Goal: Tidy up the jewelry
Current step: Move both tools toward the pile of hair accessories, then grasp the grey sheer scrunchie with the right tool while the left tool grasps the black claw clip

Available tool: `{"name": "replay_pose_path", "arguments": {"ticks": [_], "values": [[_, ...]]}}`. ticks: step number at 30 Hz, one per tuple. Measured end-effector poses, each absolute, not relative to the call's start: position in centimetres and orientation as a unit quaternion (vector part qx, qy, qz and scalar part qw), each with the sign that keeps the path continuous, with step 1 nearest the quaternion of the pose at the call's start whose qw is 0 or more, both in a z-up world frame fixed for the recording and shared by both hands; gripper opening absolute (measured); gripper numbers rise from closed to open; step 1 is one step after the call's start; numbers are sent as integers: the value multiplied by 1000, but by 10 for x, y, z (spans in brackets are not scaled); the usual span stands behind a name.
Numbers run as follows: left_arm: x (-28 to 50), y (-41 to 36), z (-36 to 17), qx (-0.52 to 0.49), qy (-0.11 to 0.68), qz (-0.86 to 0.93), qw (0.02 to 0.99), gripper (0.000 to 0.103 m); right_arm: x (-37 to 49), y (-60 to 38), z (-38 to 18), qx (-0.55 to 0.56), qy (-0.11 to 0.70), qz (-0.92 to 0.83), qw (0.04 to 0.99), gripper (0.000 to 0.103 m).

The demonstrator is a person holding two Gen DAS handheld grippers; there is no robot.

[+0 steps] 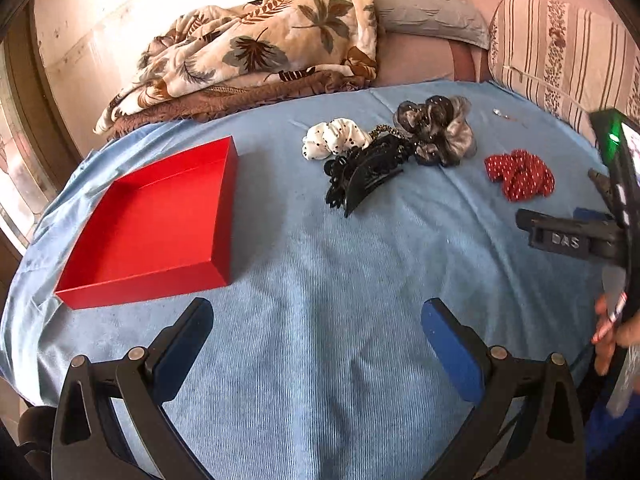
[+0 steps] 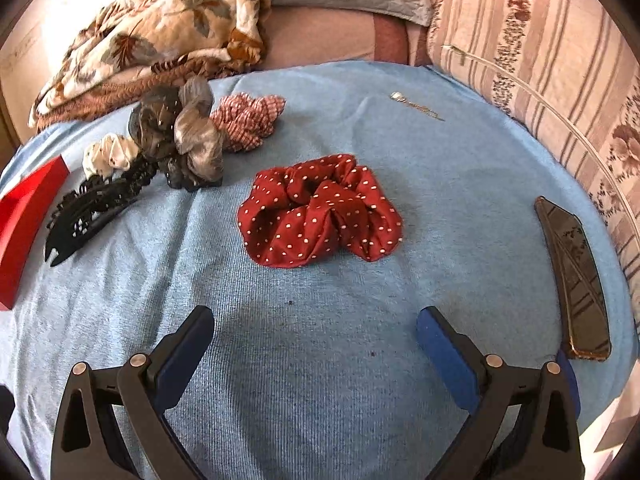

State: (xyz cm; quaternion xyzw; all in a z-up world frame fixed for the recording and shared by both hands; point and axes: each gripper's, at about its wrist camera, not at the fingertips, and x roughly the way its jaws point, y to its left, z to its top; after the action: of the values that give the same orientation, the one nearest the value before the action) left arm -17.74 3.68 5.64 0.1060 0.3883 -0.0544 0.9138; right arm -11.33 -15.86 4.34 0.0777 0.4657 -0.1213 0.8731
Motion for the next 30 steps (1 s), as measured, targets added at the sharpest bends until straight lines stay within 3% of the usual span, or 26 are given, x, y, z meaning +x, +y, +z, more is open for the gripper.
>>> {"name": "replay_pose_path", "arguments": {"ticks": [4, 8, 13, 24, 26, 28, 29, 30], "values": [[-166, 50, 80, 93, 366, -44, 925, 103, -125, -167, 59, 102, 440, -128, 883, 97], [-142, 72, 103, 63, 362, -38, 929, 103, -126, -169, 72, 103, 425, -111, 892, 85], [-95, 80, 119, 49, 373, -60, 925, 103, -104, -163, 90, 105, 410, -45, 905, 83], [-27, 28, 74, 57, 445, -159, 879, 103, -12, -141, 95, 87, 417, 19, 904, 79], [-17, 23, 63, 47, 462, -173, 869, 98, 3, -137, 90, 90, 425, 31, 900, 76], [-11, 20, 57, 38, 474, -179, 861, 80, 10, -136, 86, 93, 432, 38, 896, 71], [-7, 19, 53, 31, 484, -181, 855, 74, 17, -133, 82, 94, 439, 43, 893, 62], [-4, 19, 50, 25, 491, -182, 852, 60, 20, -132, 80, 97, 444, 48, 890, 48]]}}
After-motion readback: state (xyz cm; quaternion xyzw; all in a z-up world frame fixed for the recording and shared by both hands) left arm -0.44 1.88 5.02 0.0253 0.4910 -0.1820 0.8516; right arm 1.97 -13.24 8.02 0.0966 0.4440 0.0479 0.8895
